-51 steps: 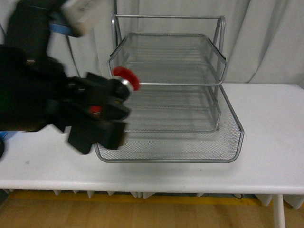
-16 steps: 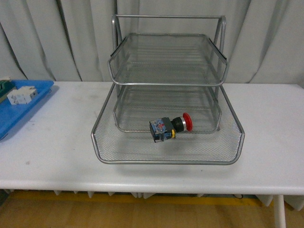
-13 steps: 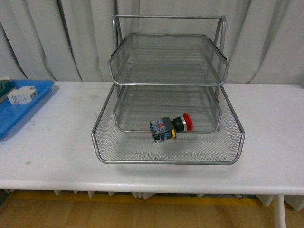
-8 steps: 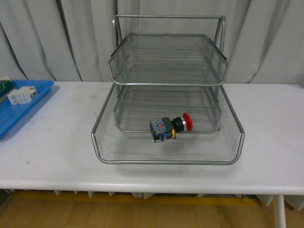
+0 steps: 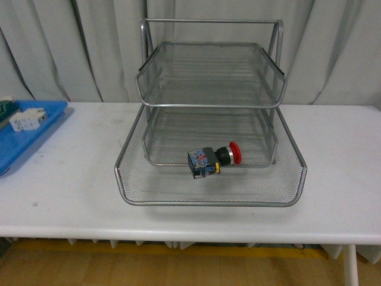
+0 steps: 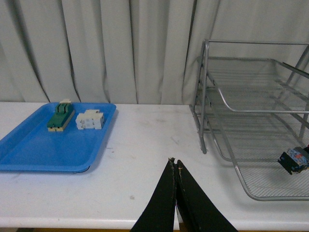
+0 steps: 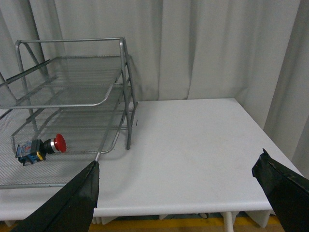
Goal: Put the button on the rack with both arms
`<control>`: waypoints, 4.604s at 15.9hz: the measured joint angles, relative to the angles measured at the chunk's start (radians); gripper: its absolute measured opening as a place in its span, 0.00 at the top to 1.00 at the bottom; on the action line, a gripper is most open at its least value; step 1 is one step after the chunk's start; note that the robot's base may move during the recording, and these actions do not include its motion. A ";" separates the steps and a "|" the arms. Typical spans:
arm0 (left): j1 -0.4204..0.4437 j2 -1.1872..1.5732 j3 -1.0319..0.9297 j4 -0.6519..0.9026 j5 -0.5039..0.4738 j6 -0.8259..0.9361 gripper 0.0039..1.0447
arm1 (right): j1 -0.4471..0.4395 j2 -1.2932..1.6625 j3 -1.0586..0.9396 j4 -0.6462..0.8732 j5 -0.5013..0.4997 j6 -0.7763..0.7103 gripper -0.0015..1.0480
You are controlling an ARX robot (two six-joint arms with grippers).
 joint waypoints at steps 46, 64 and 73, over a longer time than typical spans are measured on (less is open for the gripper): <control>0.002 -0.213 0.000 -0.228 0.000 -0.002 0.06 | 0.398 2.211 1.437 0.172 0.036 0.130 0.98; 0.002 -0.213 0.000 -0.228 0.000 -0.002 0.06 | 0.200 1.484 0.300 1.171 0.199 0.004 0.98; 0.002 -0.213 0.000 -0.228 0.000 -0.002 0.06 | 0.024 0.972 0.045 0.904 0.014 0.003 0.98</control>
